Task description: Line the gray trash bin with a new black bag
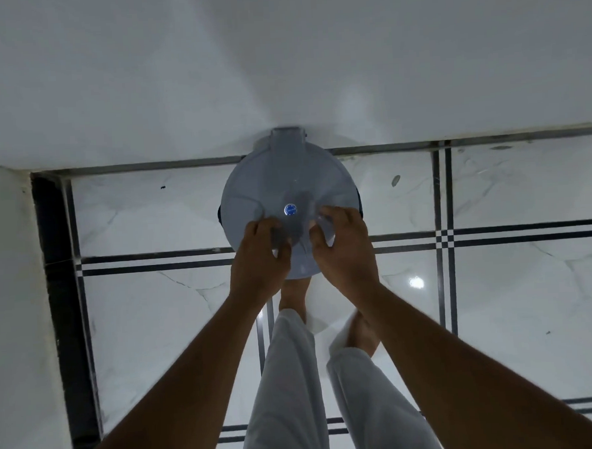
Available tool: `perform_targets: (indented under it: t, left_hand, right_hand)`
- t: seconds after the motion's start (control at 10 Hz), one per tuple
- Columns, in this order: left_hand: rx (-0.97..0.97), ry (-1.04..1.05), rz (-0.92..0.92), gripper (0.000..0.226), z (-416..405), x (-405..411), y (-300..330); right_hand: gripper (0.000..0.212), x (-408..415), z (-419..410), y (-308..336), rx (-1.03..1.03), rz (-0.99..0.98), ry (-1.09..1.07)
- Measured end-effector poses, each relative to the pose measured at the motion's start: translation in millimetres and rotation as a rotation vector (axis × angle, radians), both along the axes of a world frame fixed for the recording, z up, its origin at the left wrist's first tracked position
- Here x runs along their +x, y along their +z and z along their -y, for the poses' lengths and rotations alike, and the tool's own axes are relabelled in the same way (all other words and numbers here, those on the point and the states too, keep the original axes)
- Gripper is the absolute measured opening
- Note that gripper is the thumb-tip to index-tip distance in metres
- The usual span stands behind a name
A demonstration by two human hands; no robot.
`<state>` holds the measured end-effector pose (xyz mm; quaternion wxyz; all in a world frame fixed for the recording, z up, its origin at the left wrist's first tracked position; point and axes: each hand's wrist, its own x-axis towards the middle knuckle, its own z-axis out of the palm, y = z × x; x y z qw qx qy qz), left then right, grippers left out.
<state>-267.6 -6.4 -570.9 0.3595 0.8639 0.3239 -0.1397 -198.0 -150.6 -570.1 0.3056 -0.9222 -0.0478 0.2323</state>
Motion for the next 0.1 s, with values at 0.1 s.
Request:
perform_targets:
  t: [0.1]
  left_hand:
    - [-0.072, 0.058, -0.001, 0.034, -0.5, 10.2, 19.6]
  right_hand:
    - [0.031, 11.6, 4.9, 26.0, 0.084, -0.063, -0.101]
